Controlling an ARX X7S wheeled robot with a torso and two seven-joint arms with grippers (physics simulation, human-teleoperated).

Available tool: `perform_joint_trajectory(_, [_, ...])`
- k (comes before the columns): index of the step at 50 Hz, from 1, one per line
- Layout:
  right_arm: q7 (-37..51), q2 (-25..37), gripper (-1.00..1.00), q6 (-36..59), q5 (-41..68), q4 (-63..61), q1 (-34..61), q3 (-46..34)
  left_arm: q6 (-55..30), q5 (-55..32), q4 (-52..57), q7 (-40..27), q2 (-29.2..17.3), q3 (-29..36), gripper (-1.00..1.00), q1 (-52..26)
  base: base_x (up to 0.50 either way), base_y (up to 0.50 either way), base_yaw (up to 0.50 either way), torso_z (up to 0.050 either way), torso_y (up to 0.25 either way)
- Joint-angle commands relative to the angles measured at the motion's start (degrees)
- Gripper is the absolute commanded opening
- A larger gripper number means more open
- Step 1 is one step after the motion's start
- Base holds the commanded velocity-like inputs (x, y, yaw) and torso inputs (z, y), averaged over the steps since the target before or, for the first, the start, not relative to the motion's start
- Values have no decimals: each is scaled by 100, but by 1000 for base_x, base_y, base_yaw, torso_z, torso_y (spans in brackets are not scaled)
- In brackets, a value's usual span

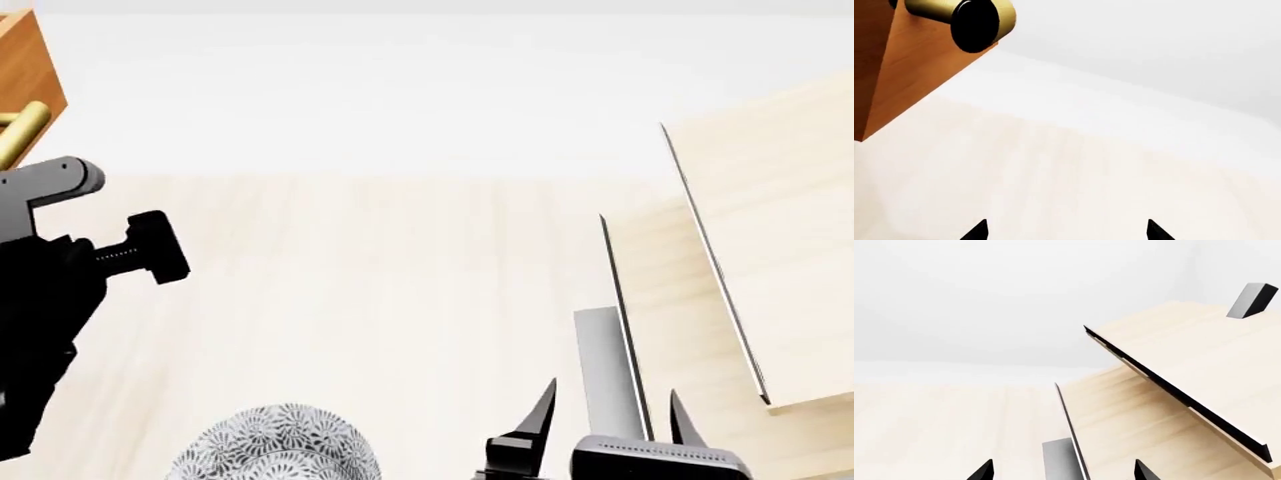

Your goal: Close the top drawer of the cabinet.

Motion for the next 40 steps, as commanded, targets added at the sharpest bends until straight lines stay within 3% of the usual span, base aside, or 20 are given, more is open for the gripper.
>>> perform_joint_trajectory(1, [22,-4,100,-18,19,100,42,-28,-474,248,-151,293,-105,-735,100,-405,0,0,0,0,0])
perform_joint_trajectory(22, [63,16,100,-3,69,136,62,-68,-827,755,-153,-264,-427,-1645,100,-831,0,0,0,0,0])
perform_joint_trajectory(40, [94,27,100,3,93,241,117,-112,-965,927,-153,-834,-763,-1925,100,-1154,0,0,0,0,0])
